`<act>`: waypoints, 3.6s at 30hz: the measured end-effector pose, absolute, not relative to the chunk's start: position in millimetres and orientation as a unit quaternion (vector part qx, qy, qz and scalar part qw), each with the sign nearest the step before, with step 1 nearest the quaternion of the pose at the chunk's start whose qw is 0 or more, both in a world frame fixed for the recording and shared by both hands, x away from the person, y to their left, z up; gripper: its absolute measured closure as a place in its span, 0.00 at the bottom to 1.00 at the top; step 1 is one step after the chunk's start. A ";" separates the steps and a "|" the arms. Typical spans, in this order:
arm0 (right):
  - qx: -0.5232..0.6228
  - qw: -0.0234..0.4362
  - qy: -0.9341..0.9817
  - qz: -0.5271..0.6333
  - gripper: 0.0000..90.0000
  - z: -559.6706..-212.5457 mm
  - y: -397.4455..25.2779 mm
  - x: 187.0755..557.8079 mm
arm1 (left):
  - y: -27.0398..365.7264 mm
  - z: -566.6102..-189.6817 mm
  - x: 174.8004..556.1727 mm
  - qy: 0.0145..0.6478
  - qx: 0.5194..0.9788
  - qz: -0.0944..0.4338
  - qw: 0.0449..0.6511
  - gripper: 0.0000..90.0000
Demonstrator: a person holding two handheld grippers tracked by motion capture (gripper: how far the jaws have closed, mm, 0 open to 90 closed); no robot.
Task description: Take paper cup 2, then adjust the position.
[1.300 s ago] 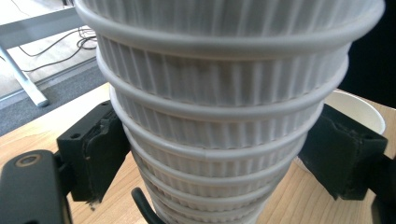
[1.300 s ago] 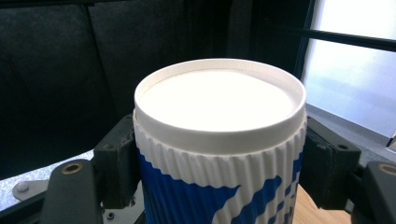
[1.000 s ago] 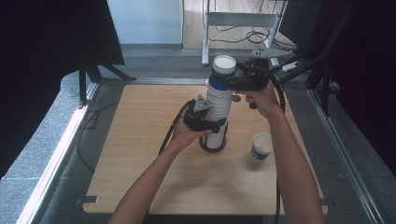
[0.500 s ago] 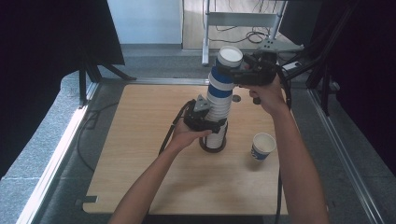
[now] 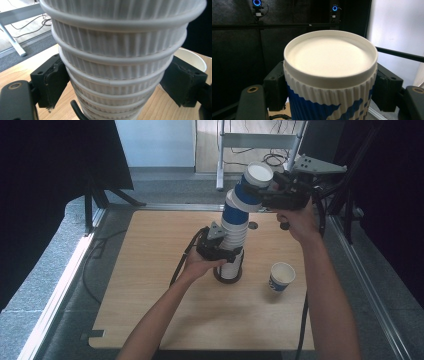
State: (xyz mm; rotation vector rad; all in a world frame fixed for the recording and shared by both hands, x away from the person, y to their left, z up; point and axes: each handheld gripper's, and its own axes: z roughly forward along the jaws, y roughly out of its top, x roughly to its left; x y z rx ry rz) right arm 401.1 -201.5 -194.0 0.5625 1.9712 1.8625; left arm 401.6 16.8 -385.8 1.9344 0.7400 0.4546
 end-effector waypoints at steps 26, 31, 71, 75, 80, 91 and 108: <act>0.163 0.182 0.716 0.654 0.30 -223.9 -221.8 341.8 | 15.7 -385.6 400.3 0.310 0.794 0.191 0.487 0.14; 0.163 0.175 0.721 0.650 0.30 -238.2 -221.2 338.1 | 16.9 -385.7 398.5 0.308 0.790 0.199 0.492 0.13; 0.179 0.119 0.735 0.643 0.30 -377.2 -208.0 296.8 | 94.2 -432.3 285.1 0.300 0.768 0.215 0.524 0.14; 0.181 0.119 0.740 0.637 0.30 -390.5 -204.0 292.1 | 100.5 -438.5 278.1 0.305 0.766 0.209 0.526 0.14; 0.184 0.113 0.747 0.629 0.30 -404.6 -198.3 288.7 | 107.7 -445.7 273.7 0.313 0.761 0.196 0.533 0.15; 0.201 0.108 0.758 0.610 0.30 -434.6 -186.1 290.1 | 115.9 -459.5 267.7 0.315 0.769 0.180 0.526 0.16; 0.211 0.113 0.755 0.610 0.30 -445.0 -176.4 291.9 | 112.1 -455.2 256.9 0.295 0.779 0.166 0.528 0.14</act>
